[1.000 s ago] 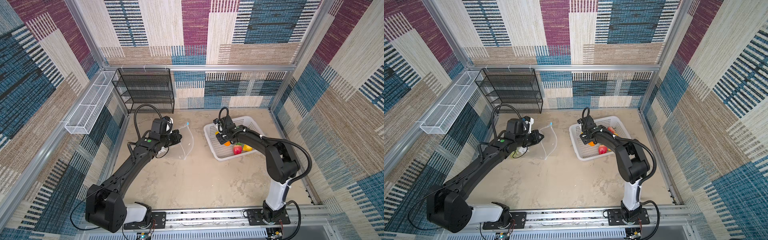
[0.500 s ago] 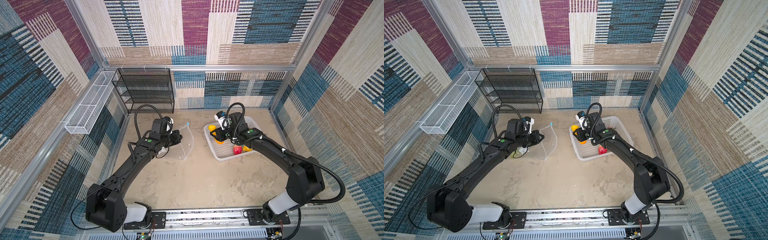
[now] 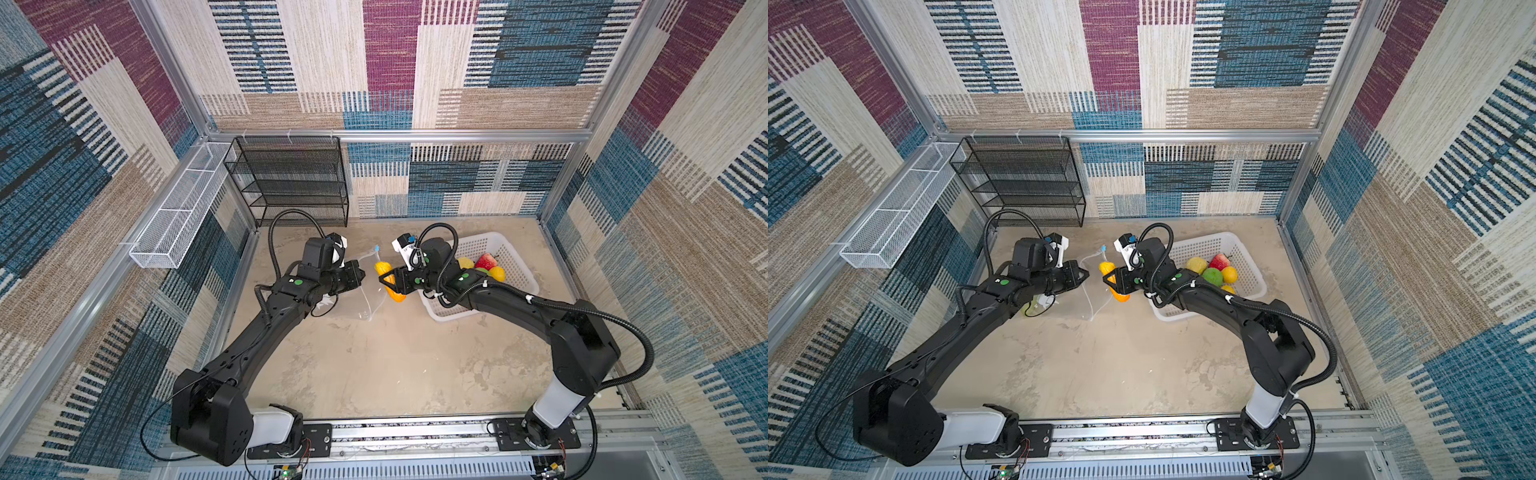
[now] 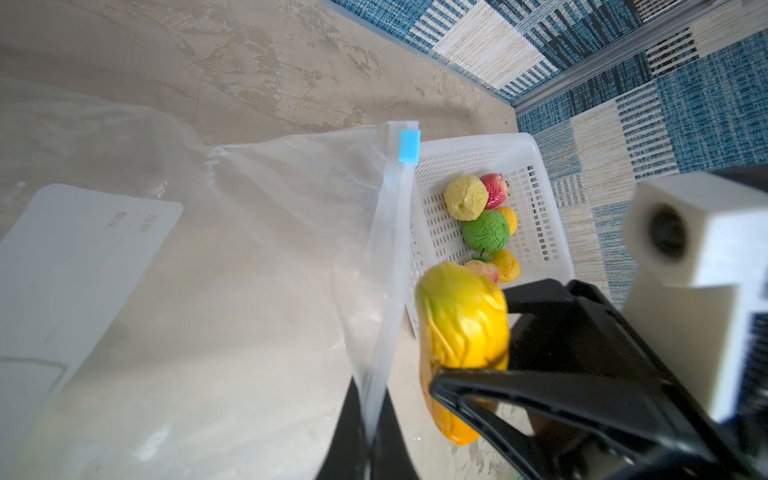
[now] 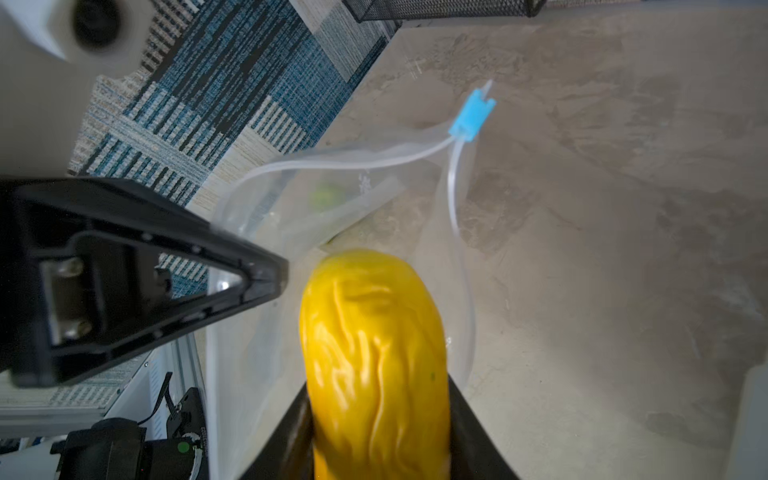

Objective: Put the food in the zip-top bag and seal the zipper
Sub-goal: 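Carry the yellow fruit with the right gripper into the bag mouth, then open the right gripper to release the yellow fruit into the bag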

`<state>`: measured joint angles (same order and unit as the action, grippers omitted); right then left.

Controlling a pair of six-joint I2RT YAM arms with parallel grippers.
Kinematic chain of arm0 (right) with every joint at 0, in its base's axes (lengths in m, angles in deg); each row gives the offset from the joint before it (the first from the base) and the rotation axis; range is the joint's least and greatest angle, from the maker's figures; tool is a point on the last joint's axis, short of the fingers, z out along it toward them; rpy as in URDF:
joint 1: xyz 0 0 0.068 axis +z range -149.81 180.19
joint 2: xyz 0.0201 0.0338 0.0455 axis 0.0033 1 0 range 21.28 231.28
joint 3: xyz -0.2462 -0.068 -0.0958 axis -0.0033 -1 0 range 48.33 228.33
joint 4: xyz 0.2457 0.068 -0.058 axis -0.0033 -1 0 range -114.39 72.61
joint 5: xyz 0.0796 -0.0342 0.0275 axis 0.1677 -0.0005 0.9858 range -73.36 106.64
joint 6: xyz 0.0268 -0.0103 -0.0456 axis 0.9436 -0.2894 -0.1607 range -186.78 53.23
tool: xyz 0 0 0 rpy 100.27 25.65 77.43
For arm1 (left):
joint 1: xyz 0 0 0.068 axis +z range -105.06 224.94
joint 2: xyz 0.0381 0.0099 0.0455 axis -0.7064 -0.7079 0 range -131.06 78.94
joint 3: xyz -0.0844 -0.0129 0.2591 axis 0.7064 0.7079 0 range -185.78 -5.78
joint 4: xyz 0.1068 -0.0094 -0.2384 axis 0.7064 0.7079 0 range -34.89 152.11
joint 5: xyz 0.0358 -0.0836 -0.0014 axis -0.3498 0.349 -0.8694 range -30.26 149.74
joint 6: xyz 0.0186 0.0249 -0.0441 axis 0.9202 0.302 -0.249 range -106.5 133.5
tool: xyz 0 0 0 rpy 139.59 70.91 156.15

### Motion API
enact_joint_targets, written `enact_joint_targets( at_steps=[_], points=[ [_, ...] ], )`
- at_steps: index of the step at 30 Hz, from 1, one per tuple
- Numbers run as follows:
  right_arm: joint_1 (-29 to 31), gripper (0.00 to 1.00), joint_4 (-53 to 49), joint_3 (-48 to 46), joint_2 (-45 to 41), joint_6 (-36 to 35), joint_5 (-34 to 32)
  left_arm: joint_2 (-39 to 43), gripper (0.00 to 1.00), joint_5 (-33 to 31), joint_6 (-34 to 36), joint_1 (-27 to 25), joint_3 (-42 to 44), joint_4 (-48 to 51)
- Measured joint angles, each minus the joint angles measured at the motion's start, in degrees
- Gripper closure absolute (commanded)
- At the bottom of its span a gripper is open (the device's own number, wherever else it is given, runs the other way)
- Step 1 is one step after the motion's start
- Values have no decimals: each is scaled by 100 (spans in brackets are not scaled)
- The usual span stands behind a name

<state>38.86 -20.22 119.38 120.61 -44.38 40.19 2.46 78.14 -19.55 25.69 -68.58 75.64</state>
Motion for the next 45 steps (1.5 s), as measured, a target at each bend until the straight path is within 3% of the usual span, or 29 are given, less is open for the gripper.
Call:
enact_joint_targets(
  at_steps=[12,20,25,34,45],
  points=[
    [59,60,39,811,754,1060,94,-26,100,142,-149,-109,59,-87],
    [85,59,313,647,828,1648,105,-20,100,146,-190,-181,85,-146],
    [240,56,483,328,839,1810,-249,66,100,136,-188,-188,109,-149],
    [407,35,654,275,1014,2083,-621,76,100,101,-186,-186,109,-149],
    [428,32,555,232,734,1928,-935,109,100,-17,-179,-181,109,-146]
  ],
)
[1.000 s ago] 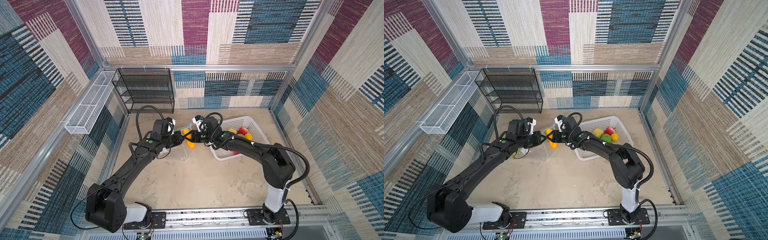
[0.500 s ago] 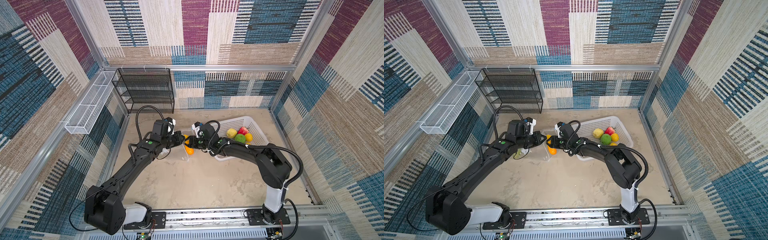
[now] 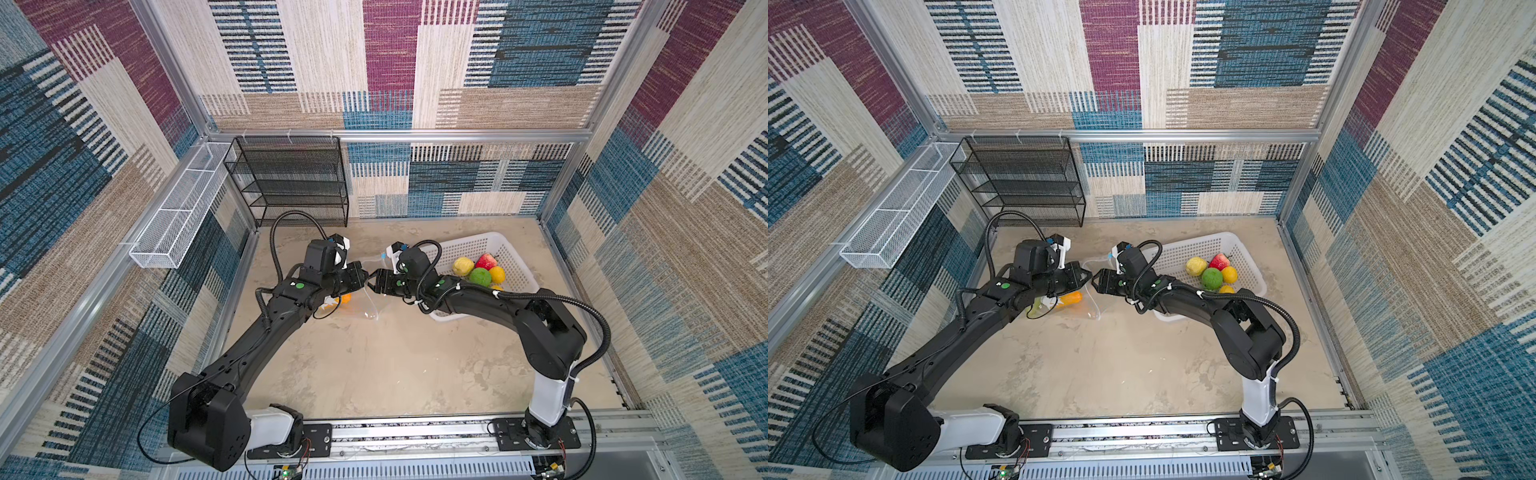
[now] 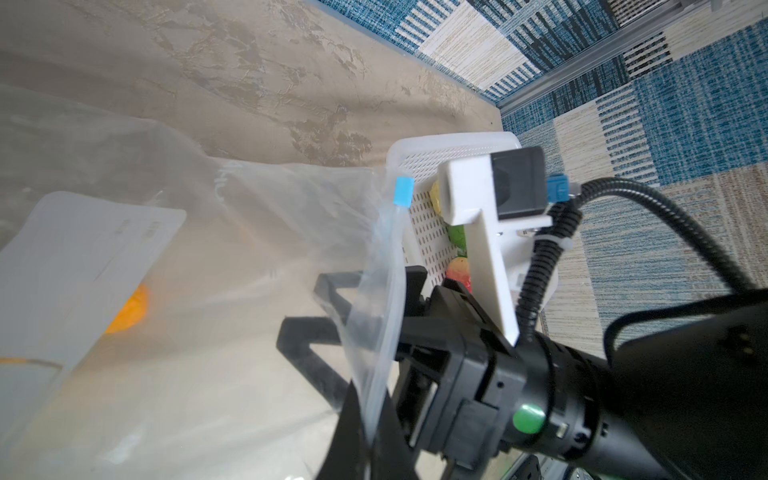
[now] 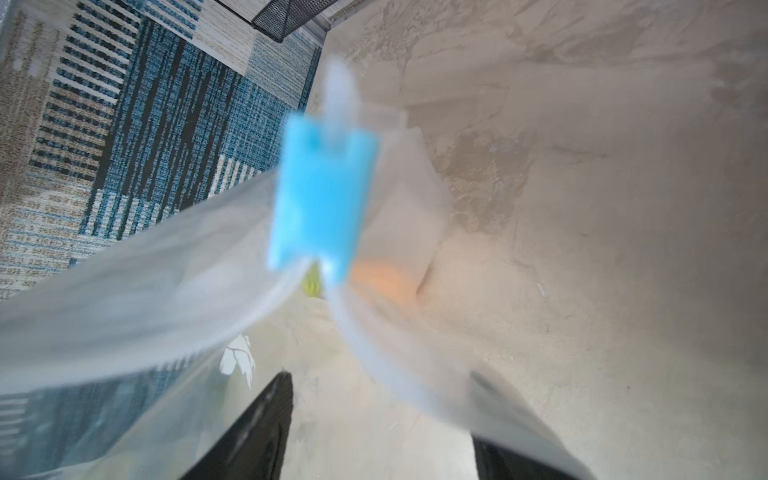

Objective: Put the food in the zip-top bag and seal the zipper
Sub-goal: 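Open the right gripper to release the yellow fruit into the bag, then move the right gripper back over the basket toward the pale yellow pear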

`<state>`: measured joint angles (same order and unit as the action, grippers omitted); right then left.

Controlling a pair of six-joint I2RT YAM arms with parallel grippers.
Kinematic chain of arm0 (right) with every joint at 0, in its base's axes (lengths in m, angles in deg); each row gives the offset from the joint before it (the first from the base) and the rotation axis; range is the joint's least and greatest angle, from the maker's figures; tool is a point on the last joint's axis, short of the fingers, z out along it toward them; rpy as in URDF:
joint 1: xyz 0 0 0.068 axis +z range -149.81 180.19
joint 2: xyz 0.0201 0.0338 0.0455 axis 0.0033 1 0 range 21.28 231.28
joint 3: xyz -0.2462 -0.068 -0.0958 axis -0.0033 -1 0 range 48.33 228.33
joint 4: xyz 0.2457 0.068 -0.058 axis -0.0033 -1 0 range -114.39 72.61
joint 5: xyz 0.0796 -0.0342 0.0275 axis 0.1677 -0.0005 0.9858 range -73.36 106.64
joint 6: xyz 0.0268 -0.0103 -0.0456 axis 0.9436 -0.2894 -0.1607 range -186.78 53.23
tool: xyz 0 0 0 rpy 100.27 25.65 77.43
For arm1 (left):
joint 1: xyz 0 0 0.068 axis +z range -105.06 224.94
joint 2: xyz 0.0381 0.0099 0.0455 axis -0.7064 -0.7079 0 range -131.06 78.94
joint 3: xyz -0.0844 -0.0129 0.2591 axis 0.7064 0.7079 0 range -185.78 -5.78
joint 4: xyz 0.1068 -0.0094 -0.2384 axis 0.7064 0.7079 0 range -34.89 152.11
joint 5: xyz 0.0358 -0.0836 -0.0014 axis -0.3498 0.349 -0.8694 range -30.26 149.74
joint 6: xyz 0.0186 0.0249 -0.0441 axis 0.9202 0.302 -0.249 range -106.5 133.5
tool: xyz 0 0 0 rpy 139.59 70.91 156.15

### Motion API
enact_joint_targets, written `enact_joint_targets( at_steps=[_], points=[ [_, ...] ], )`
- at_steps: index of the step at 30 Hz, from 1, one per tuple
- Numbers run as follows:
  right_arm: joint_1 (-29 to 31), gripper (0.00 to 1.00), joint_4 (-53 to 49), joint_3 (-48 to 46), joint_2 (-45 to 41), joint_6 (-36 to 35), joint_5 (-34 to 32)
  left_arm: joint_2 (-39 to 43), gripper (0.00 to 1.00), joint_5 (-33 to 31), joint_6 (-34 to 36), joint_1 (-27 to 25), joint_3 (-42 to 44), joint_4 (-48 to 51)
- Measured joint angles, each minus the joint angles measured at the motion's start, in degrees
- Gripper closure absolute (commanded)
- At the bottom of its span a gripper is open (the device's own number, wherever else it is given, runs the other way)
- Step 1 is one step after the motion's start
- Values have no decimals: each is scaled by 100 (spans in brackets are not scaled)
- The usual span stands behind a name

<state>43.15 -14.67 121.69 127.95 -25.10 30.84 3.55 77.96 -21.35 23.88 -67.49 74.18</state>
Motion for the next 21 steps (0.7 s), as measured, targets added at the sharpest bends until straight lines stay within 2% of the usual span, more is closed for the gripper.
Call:
enact_joint_targets(
  at_steps=[9,15,21],
  points=[
    [4,31,-308,-345,-697,-461,-302,-2,100,-33,17,13,0,2],
    [-35,31,-601,-774,-1252,-682,-1049,-20,100,-55,17,22,0,0],
    [-610,27,-787,-1012,-1823,-922,-1694,7,100,-136,15,22,20,0]
  ],
)
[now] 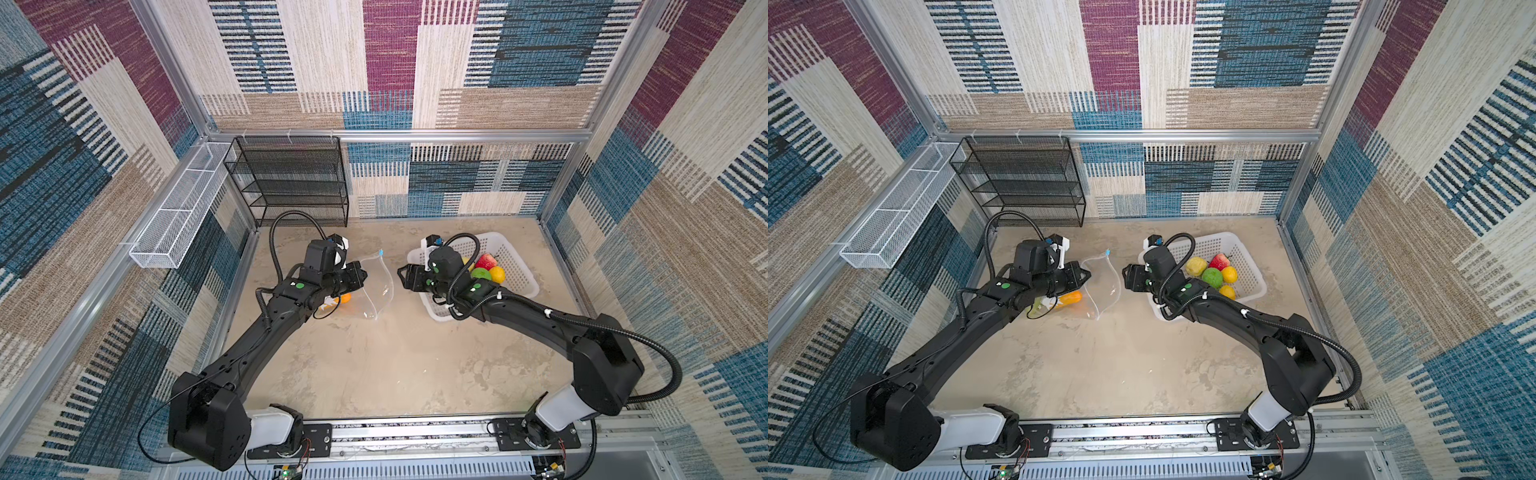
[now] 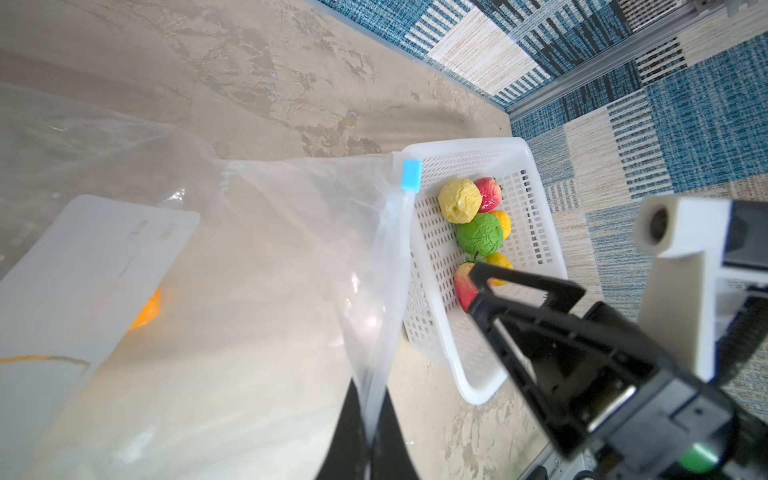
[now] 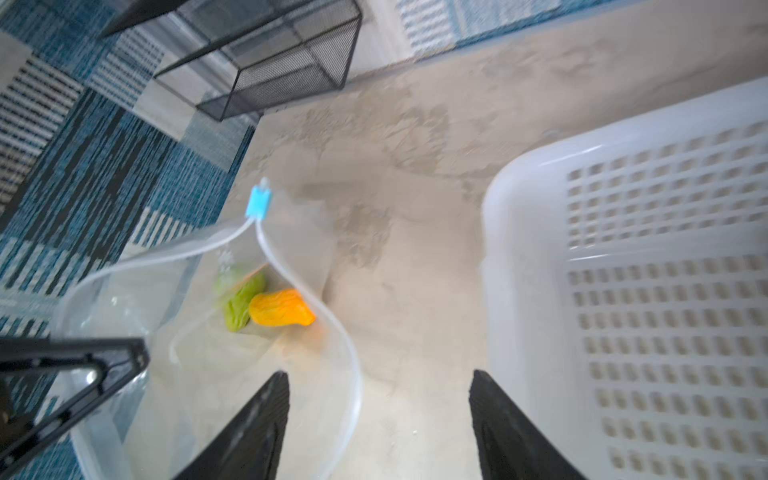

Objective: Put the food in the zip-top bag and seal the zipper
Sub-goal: 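Move the right gripper back over the basket toward the pale yellow pear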

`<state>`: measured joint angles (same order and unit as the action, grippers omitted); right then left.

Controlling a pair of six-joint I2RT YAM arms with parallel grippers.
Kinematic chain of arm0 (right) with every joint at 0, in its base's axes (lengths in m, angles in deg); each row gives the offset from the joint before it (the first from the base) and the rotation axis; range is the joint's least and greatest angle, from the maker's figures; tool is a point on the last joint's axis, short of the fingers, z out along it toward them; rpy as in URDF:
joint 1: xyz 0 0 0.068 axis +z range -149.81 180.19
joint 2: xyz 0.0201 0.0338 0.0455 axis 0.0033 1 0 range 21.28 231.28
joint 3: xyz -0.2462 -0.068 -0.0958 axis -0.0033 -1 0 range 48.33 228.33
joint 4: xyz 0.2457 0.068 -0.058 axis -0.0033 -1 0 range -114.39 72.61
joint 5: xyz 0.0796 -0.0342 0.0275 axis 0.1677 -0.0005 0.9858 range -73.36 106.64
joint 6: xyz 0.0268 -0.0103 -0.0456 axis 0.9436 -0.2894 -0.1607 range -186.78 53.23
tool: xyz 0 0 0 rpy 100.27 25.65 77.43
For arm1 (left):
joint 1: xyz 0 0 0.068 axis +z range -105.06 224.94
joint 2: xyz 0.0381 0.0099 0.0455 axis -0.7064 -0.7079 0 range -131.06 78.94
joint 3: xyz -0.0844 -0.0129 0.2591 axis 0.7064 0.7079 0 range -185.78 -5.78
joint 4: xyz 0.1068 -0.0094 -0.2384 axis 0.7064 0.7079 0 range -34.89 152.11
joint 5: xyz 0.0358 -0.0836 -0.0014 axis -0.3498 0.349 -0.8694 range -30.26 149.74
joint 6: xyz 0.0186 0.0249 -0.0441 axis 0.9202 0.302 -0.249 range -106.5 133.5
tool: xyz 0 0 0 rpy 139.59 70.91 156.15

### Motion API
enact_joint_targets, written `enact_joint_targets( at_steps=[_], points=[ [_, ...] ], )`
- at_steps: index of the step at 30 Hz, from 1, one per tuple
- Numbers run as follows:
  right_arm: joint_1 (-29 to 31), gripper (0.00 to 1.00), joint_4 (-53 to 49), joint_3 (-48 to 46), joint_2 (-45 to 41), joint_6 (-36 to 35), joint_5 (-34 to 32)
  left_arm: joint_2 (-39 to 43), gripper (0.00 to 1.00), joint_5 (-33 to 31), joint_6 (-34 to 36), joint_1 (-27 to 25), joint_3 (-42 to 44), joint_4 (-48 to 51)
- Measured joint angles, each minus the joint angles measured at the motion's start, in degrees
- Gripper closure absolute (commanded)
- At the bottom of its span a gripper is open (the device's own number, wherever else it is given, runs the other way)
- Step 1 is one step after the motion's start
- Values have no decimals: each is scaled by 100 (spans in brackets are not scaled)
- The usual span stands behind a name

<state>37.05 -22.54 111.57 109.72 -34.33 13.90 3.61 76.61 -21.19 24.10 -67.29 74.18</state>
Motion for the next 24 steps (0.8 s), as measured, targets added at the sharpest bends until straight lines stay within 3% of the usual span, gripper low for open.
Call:
enact_joint_targets(
  at_steps=[4,7,10,15,24],
  points=[
    [-577,18,-332,166,-79,-439,-328,22,100,-2,0,0,11,0],
    [-1005,4,-669,428,-7,-826,-651,35,100,-2,0,0,17,0],
    [-1362,0,-968,597,125,-1174,-1008,33,100,-4,0,0,24,0],
    [-1814,1,-1193,706,352,-1587,-1217,-35,100,-4,-2,0,31,0],
    [-2350,1,-1226,1279,1217,-2229,-763,-85,100,-20,0,0,33,0]
  ],
)
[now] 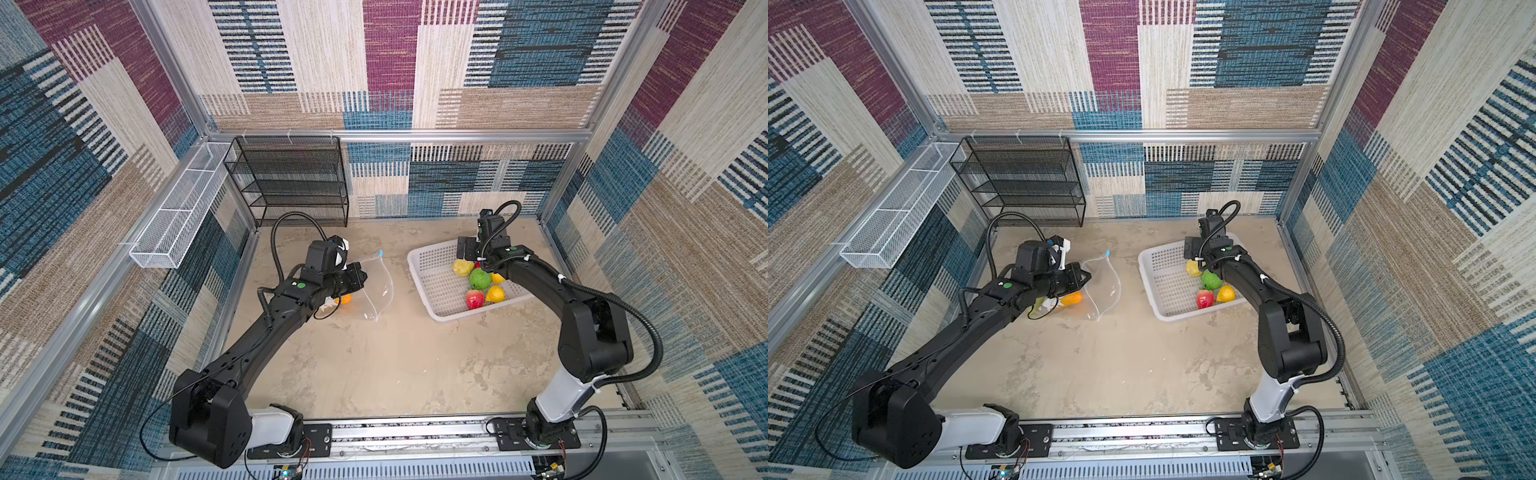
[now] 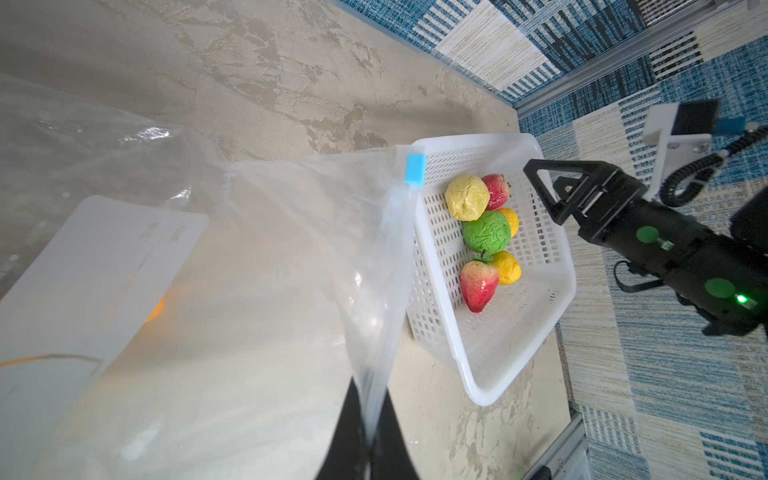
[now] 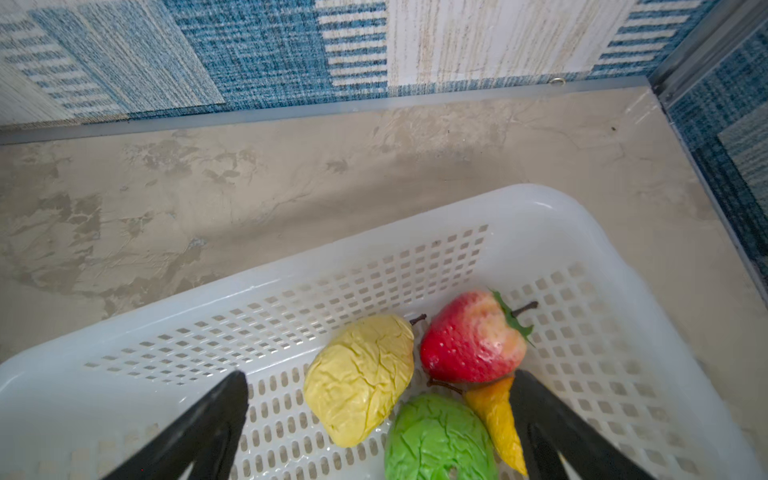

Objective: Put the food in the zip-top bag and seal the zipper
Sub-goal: 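Move the right gripper back over the basket toward the pale yellow pear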

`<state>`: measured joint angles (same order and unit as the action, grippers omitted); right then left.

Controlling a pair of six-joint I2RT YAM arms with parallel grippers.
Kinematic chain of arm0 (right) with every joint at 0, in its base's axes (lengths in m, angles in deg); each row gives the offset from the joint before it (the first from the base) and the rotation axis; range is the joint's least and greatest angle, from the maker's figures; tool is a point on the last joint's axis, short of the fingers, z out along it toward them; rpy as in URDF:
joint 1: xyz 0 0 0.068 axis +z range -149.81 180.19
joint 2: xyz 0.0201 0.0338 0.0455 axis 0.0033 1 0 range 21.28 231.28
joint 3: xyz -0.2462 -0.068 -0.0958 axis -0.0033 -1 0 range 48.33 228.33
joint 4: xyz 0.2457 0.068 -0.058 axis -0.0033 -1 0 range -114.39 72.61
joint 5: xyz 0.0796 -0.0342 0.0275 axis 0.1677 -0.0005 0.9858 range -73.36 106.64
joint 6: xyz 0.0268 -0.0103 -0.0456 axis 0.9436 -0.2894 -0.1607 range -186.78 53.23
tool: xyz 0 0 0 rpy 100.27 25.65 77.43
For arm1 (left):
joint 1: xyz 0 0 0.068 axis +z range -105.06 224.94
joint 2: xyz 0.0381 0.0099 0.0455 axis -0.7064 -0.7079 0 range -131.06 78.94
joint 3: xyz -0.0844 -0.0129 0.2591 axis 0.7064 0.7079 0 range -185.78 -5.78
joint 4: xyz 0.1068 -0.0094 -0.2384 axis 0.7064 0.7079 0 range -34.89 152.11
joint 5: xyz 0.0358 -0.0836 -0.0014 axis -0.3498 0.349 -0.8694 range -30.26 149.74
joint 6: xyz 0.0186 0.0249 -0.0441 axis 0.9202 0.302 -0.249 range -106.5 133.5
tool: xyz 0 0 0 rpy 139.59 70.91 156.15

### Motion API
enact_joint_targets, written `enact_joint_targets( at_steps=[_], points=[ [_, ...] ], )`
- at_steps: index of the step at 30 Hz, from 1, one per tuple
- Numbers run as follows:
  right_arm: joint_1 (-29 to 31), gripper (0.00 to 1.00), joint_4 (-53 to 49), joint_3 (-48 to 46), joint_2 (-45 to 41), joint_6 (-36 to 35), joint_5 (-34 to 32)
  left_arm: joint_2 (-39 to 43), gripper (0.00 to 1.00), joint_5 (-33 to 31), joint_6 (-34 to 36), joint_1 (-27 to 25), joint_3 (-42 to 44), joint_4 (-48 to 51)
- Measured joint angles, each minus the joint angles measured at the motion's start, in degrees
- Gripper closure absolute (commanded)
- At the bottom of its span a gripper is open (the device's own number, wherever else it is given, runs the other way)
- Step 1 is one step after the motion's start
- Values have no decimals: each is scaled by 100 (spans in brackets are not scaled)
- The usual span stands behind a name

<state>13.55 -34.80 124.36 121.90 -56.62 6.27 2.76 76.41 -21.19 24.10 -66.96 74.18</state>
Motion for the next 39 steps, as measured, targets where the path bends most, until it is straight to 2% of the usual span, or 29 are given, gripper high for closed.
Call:
enact_joint_targets(
  at_steps=[12,21,32,39],
  points=[
    [-52,0,48,299,826,-249,1021,-4,100,-2,2,0,0,-2],
    [-48,1,221,166,957,-267,1445,-44,100,0,2,0,0,-2],
    [323,0,514,-420,533,-262,2463,-96,100,0,0,0,0,-2],
    [393,0,505,-625,98,-258,2500,-26,100,2,0,0,24,-22]
  ],
)
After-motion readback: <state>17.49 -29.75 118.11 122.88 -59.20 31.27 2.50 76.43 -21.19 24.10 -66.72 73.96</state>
